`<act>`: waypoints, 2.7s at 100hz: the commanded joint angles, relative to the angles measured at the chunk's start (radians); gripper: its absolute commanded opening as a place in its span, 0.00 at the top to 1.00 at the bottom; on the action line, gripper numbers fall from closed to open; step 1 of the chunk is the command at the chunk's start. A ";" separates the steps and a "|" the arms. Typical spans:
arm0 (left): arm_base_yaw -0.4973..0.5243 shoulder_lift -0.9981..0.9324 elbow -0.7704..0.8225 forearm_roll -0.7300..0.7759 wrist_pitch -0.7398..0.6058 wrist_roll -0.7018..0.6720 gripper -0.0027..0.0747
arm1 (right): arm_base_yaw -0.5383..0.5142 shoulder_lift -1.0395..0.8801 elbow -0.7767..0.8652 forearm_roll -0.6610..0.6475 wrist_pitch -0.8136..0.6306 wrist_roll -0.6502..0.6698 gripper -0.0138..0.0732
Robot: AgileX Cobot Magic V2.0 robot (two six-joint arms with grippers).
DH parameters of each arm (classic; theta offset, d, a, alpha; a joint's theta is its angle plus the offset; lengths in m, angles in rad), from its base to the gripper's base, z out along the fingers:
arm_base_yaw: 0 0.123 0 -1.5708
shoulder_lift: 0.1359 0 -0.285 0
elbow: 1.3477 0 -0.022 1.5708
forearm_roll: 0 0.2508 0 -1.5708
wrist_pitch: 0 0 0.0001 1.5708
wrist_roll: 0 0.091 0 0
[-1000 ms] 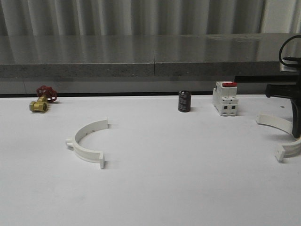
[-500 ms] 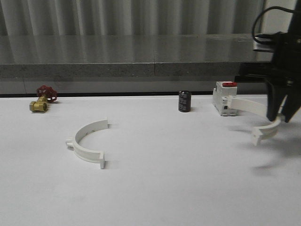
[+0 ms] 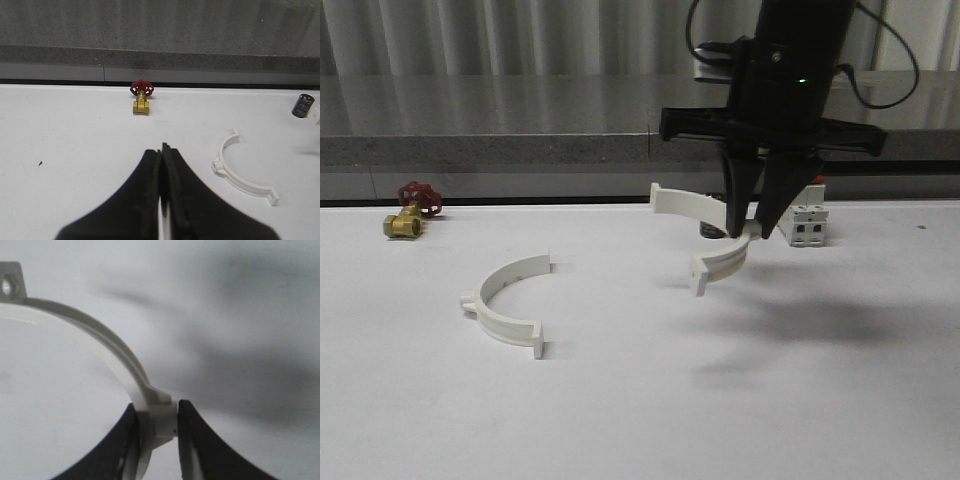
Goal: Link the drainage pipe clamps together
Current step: 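Carry the clamp half toward the placed half and lower it against it, then press the halves together, open the right gripper and lift away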
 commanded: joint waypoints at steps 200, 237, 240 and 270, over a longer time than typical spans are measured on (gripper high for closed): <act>0.000 0.006 -0.027 -0.006 -0.071 0.001 0.99 | 0.183 0.225 -0.364 -0.055 -0.041 0.207 0.30; 0.000 0.006 -0.027 -0.006 -0.071 0.001 0.99 | 0.177 0.017 -0.170 -0.125 -0.020 0.142 0.52; 0.000 0.006 -0.027 -0.006 -0.071 0.001 0.99 | 0.169 -0.012 -0.141 -0.131 -0.028 0.142 0.58; 0.000 0.006 -0.027 -0.006 -0.071 0.001 0.99 | -0.005 -0.282 0.198 -0.131 -0.139 0.141 0.91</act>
